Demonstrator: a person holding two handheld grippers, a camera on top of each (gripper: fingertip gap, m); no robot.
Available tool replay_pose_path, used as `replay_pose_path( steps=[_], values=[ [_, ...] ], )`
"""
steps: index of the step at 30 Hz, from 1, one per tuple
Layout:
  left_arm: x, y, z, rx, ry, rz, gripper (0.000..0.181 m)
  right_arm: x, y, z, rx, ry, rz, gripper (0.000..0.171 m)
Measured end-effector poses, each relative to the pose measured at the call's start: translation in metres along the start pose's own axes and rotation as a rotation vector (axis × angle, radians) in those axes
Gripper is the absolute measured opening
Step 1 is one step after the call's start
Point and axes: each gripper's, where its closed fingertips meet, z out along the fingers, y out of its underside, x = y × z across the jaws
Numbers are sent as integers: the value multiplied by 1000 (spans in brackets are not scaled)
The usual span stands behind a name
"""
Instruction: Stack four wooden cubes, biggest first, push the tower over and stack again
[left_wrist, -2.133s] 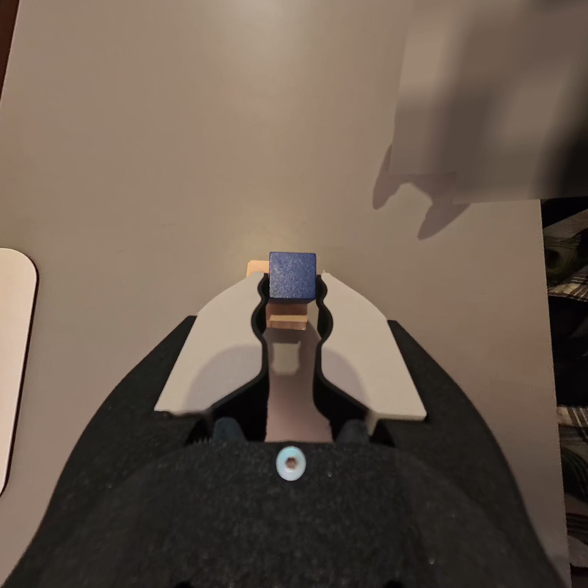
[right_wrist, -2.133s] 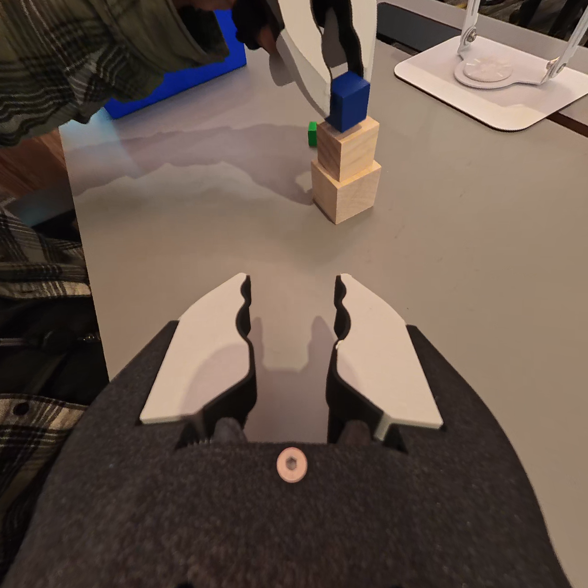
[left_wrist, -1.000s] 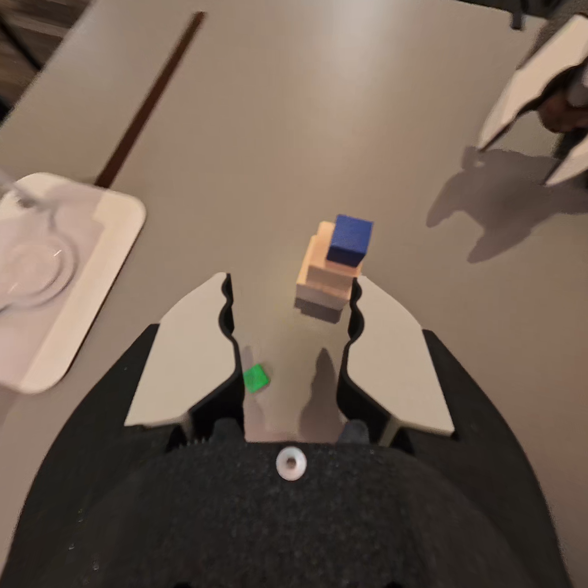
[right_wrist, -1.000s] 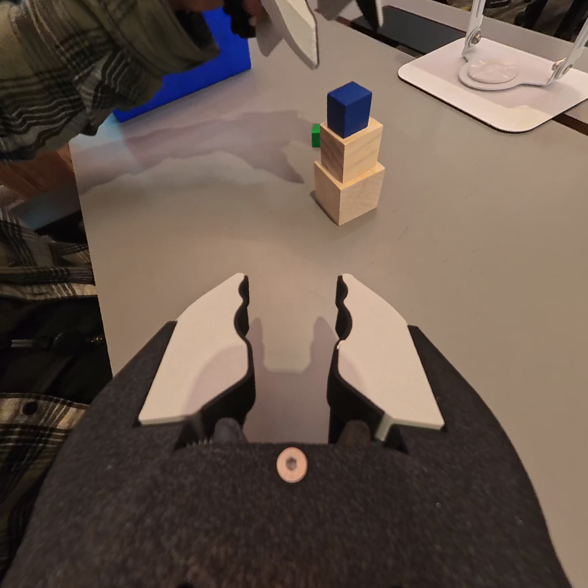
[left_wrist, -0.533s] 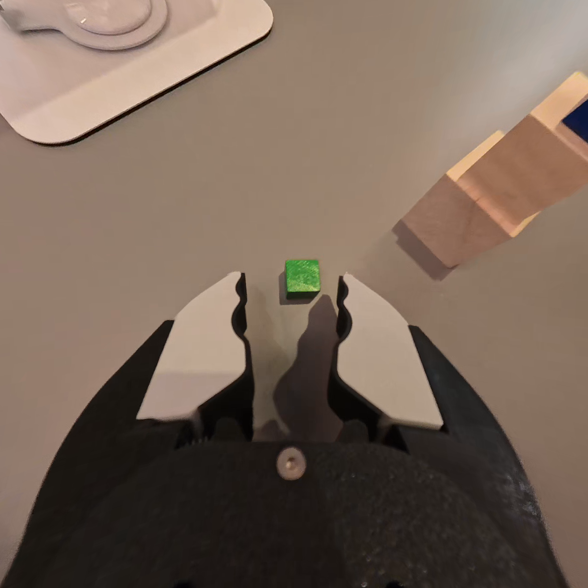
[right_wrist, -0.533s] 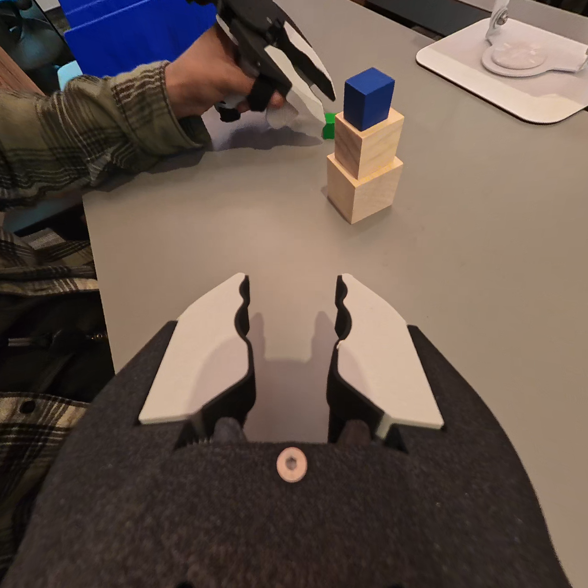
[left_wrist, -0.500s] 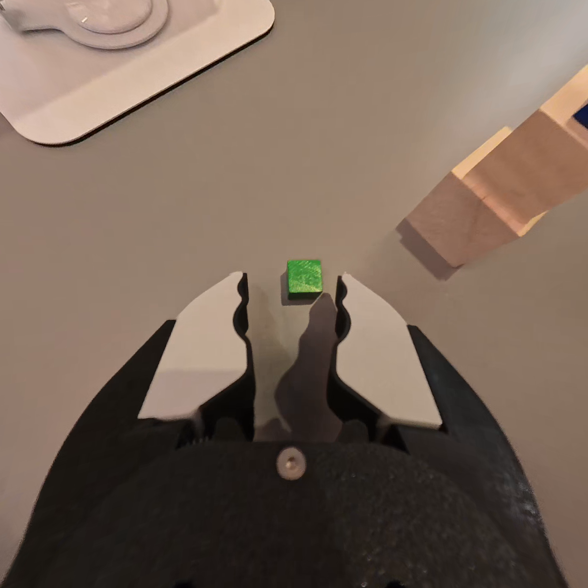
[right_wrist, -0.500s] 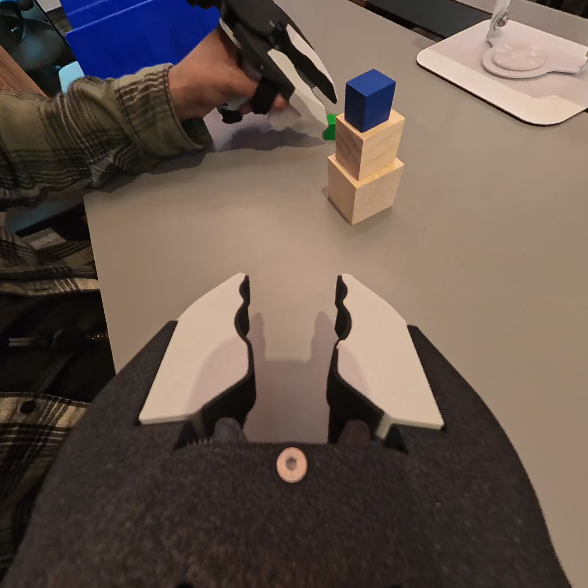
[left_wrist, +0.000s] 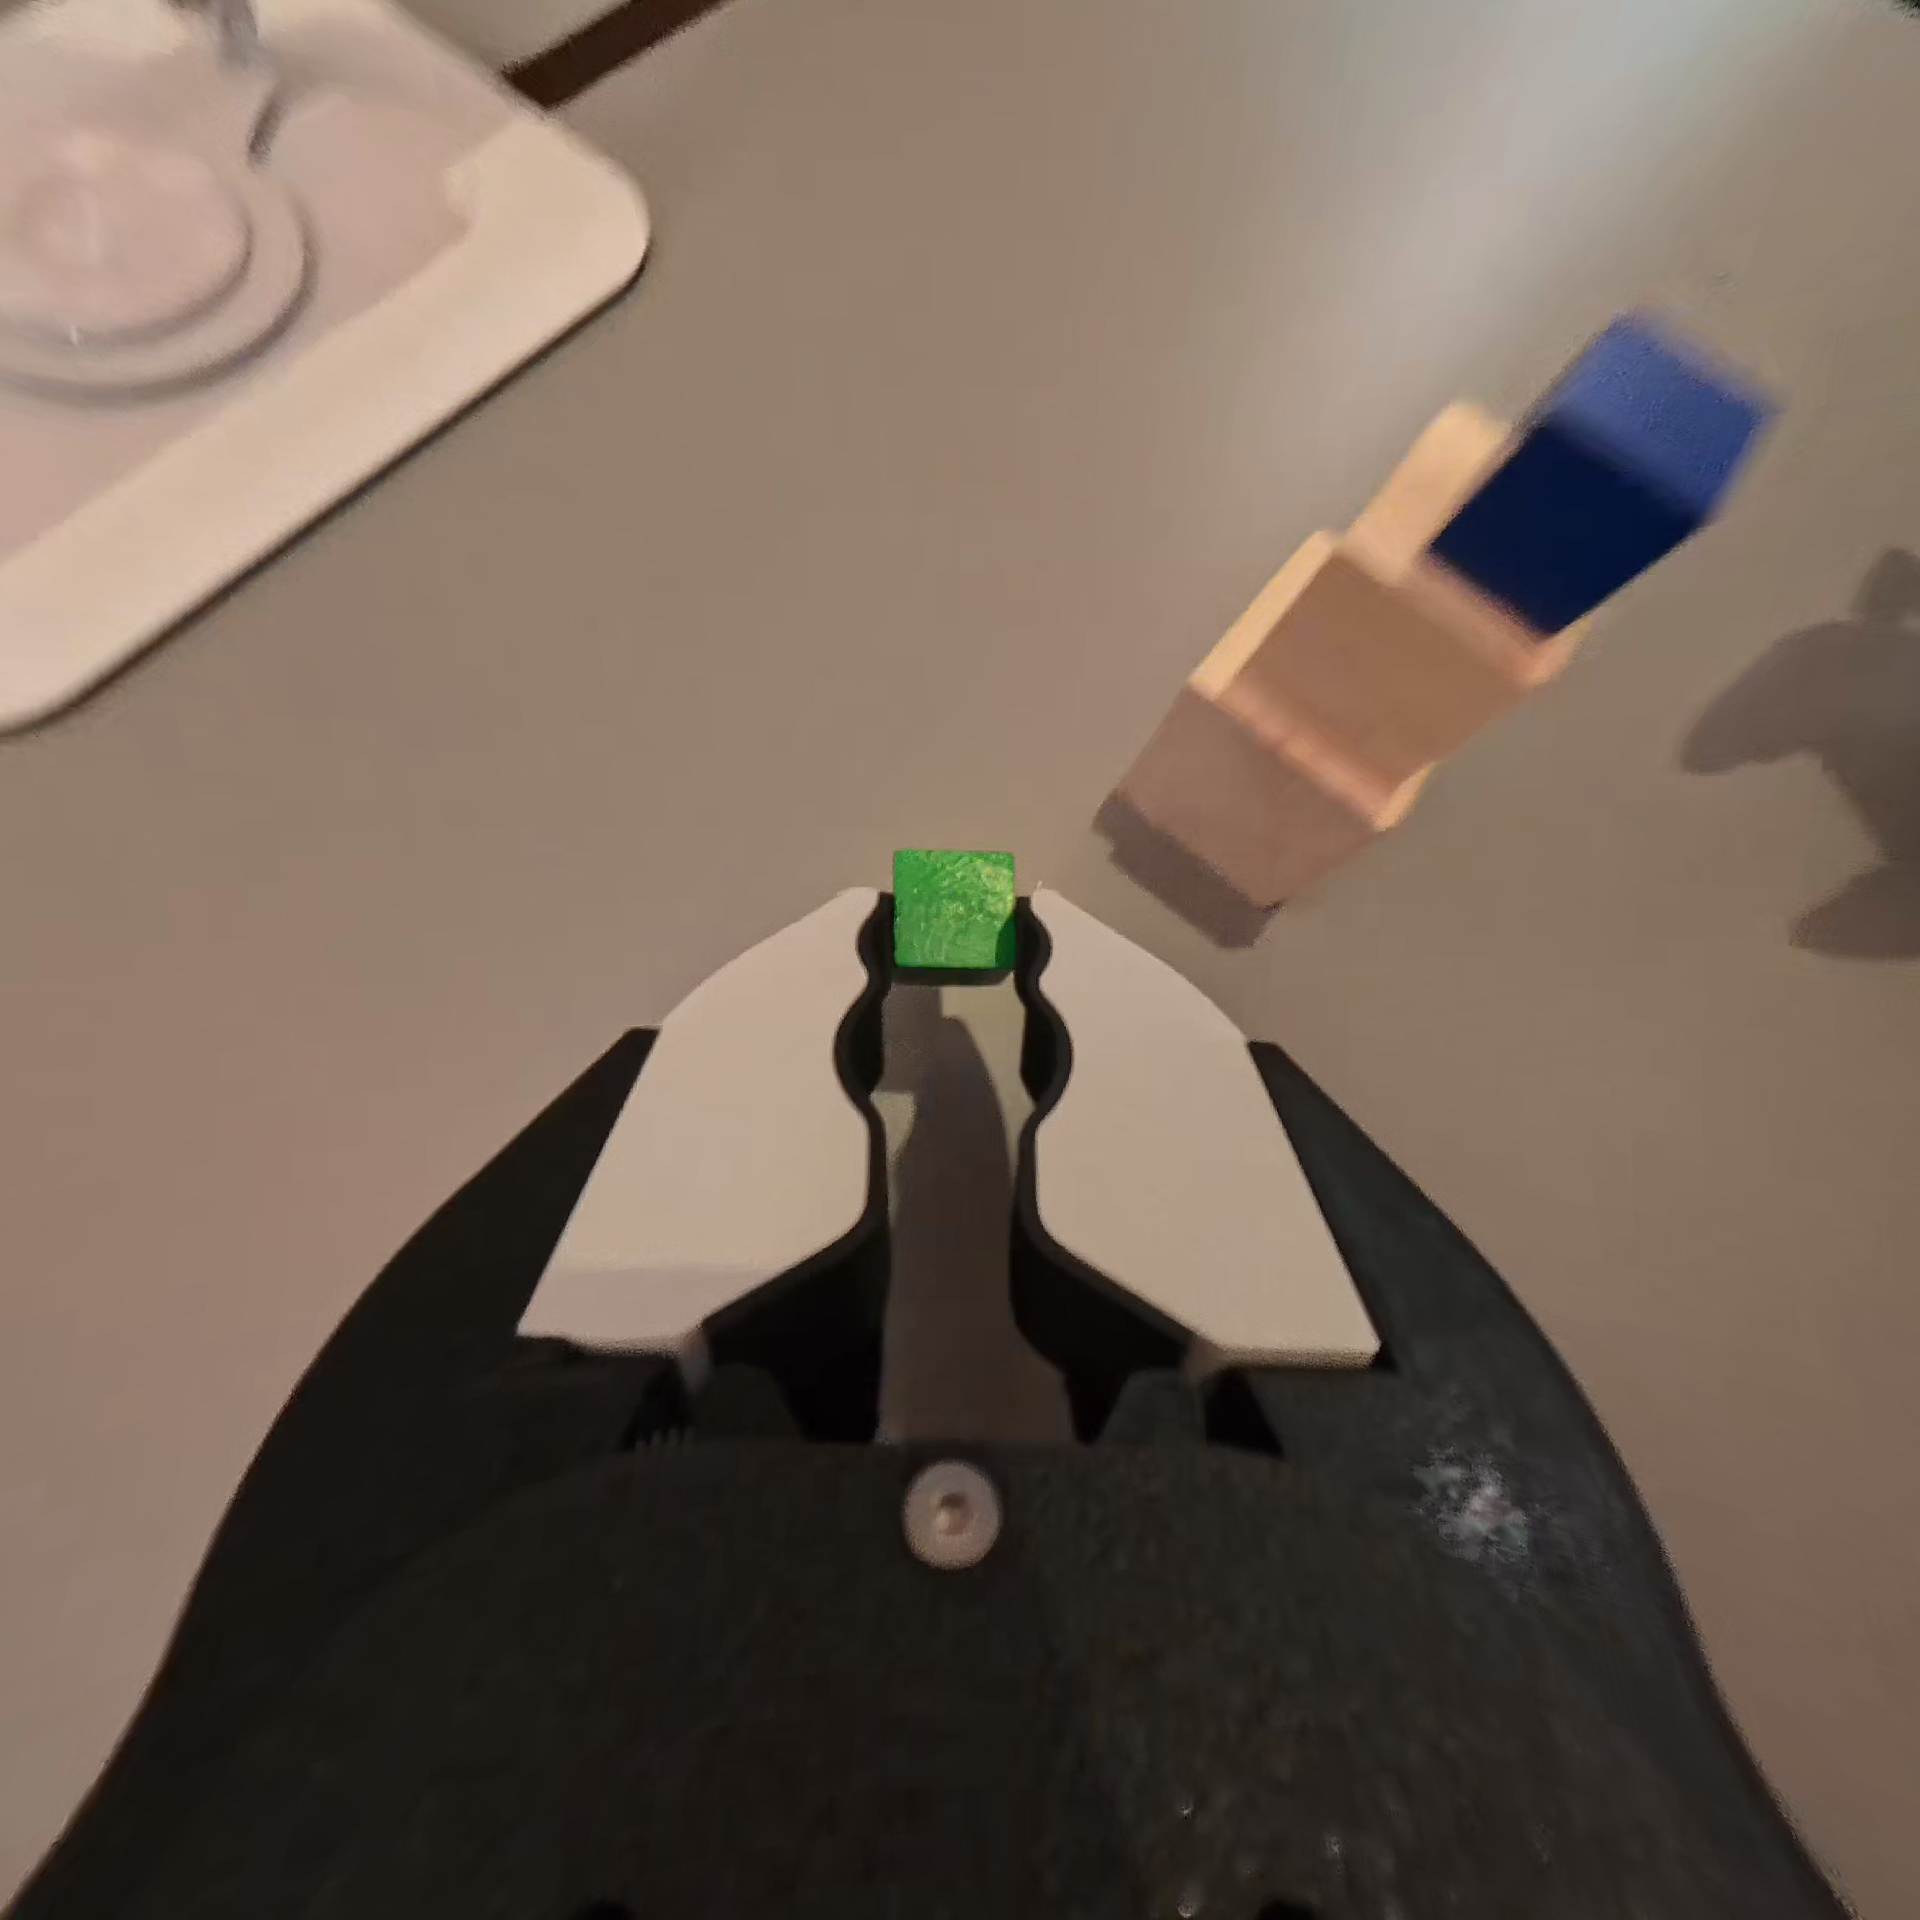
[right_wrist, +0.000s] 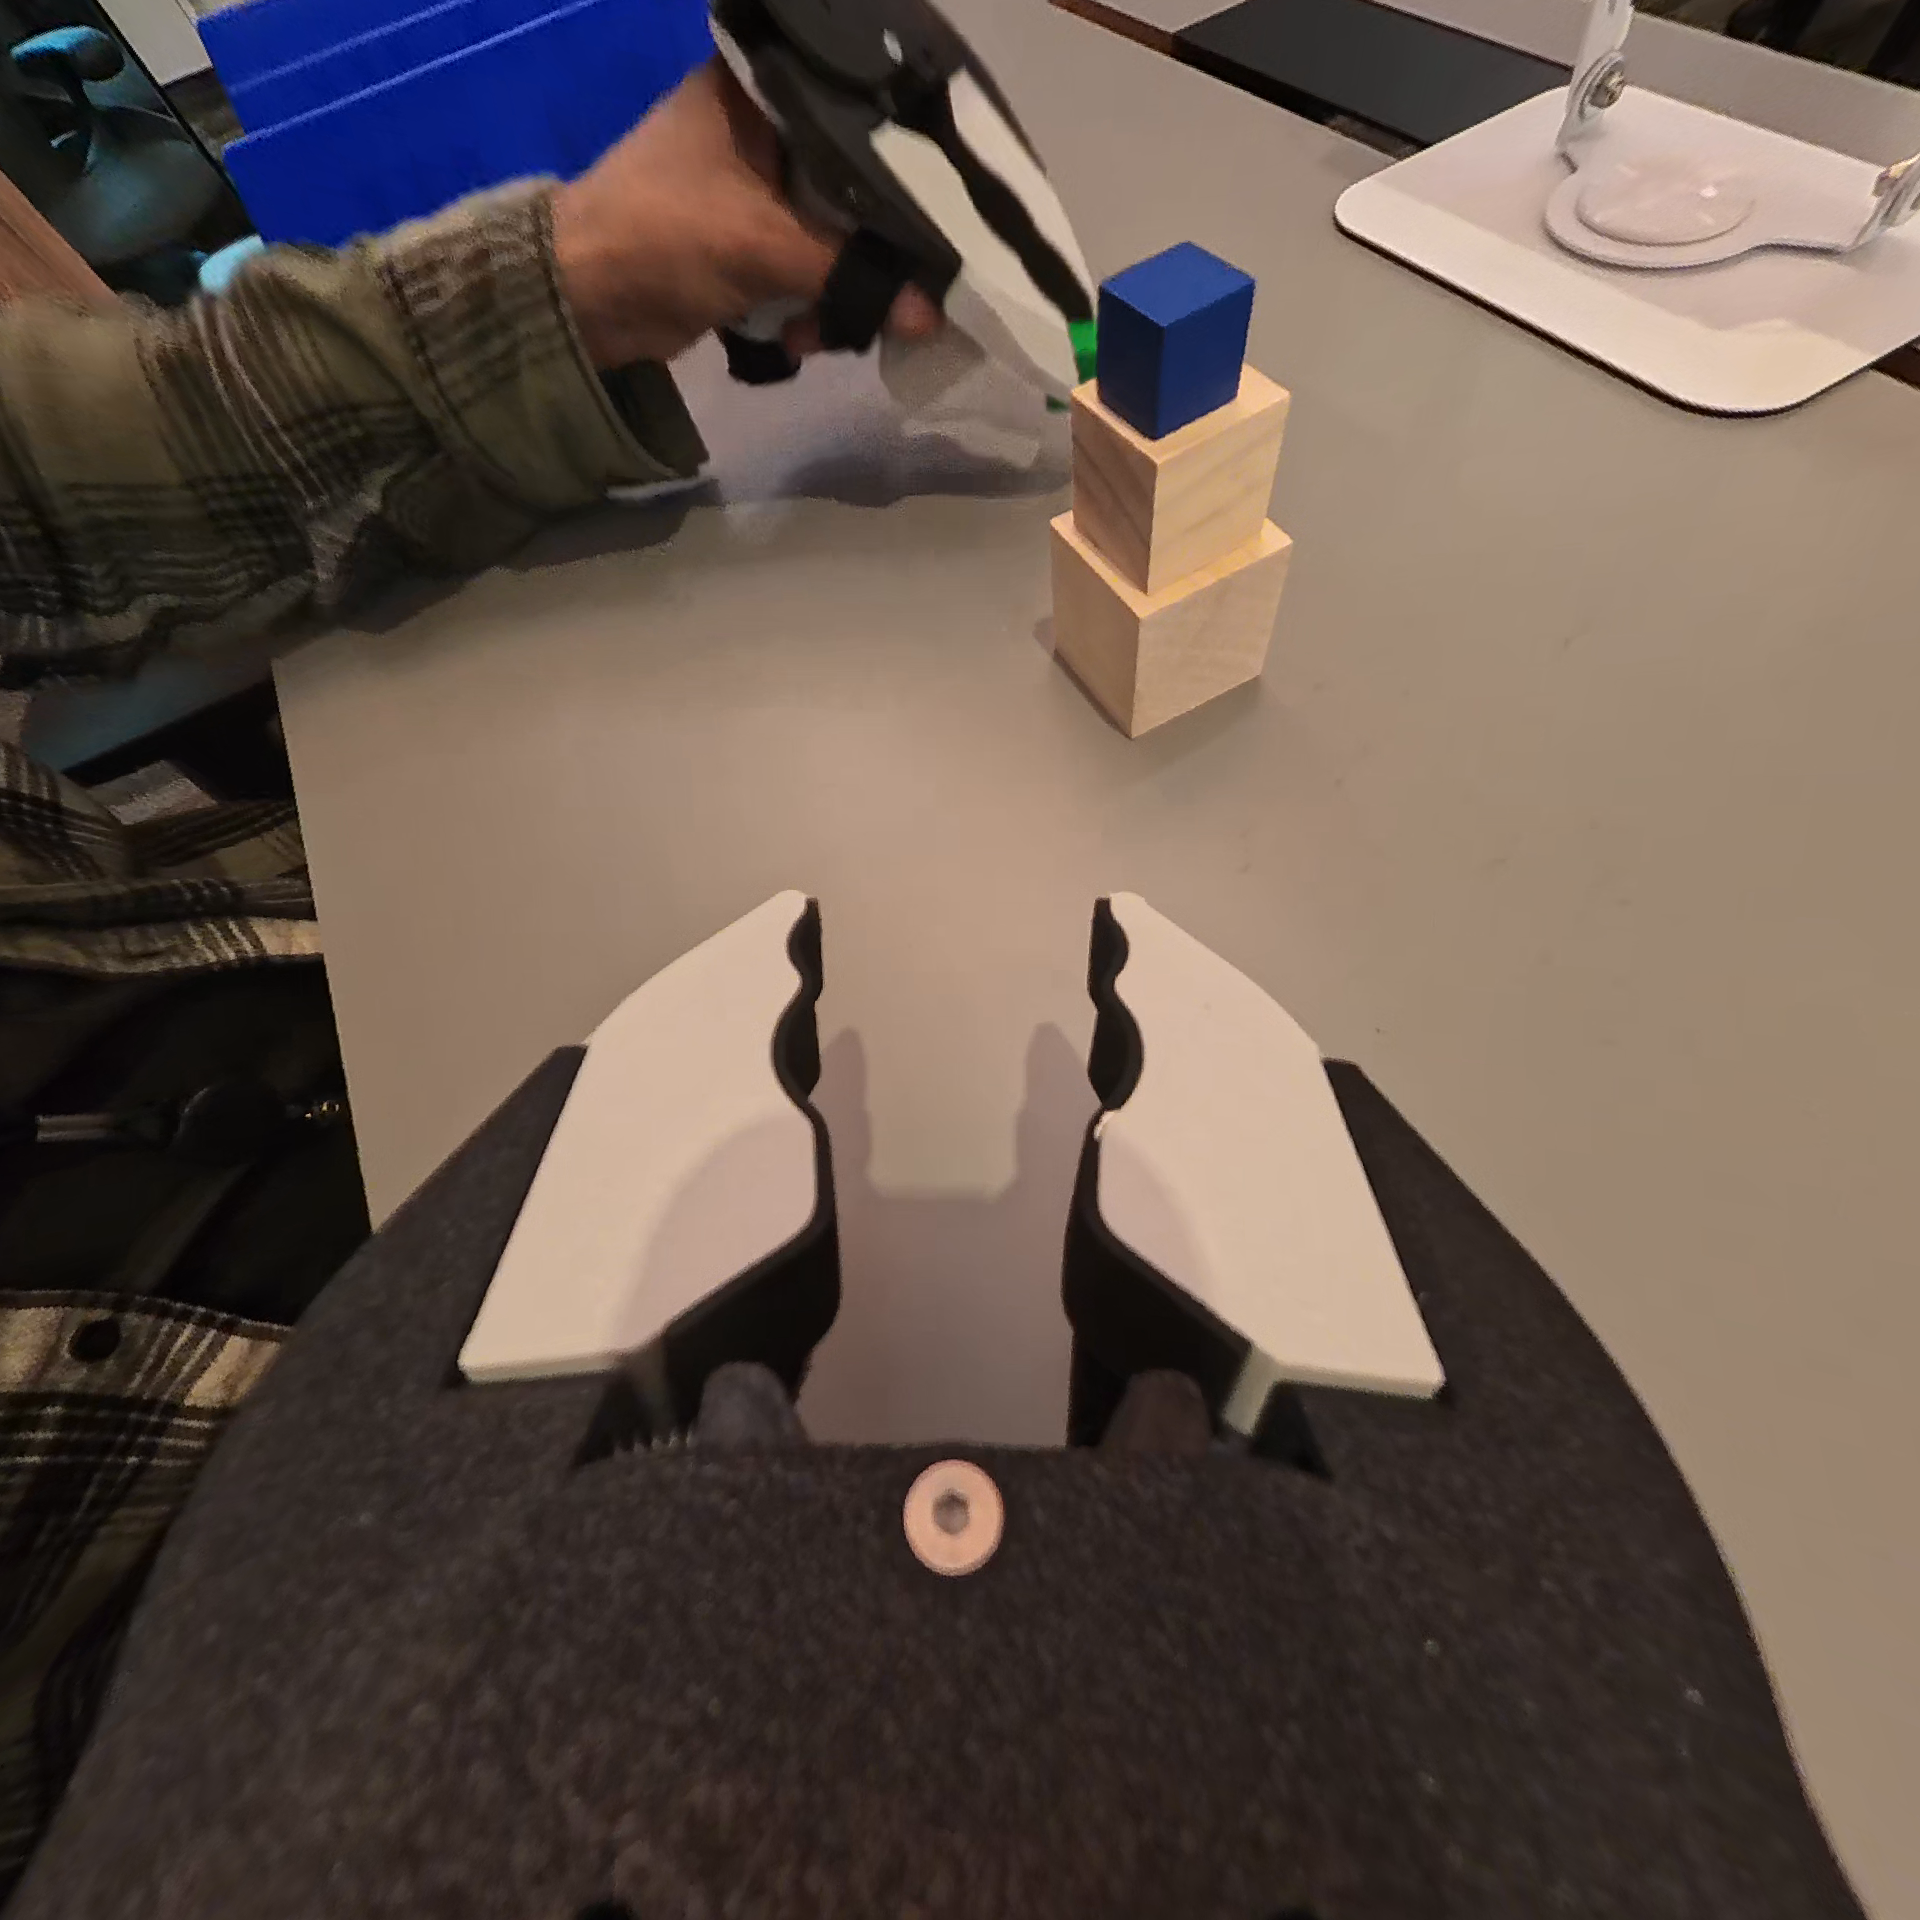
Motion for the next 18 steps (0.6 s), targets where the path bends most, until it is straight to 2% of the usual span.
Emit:
replay_pose_path(
  steps=[3,7,12,18],
  values=[
    [28,-39,-23,27,86,109,21,0,1,2,-5,-6,1,48],
    [74,-78,-43,-23,205,308,21,-2,3,4,-18,-12,-3,48],
    [99,-90,-33,-130,260,438,22,-3,4,6,-32,-14,-7,48],
    [105,-90,-18,-153,326,448,22,-3,4,2,-21,-14,-6,47]
  ],
)
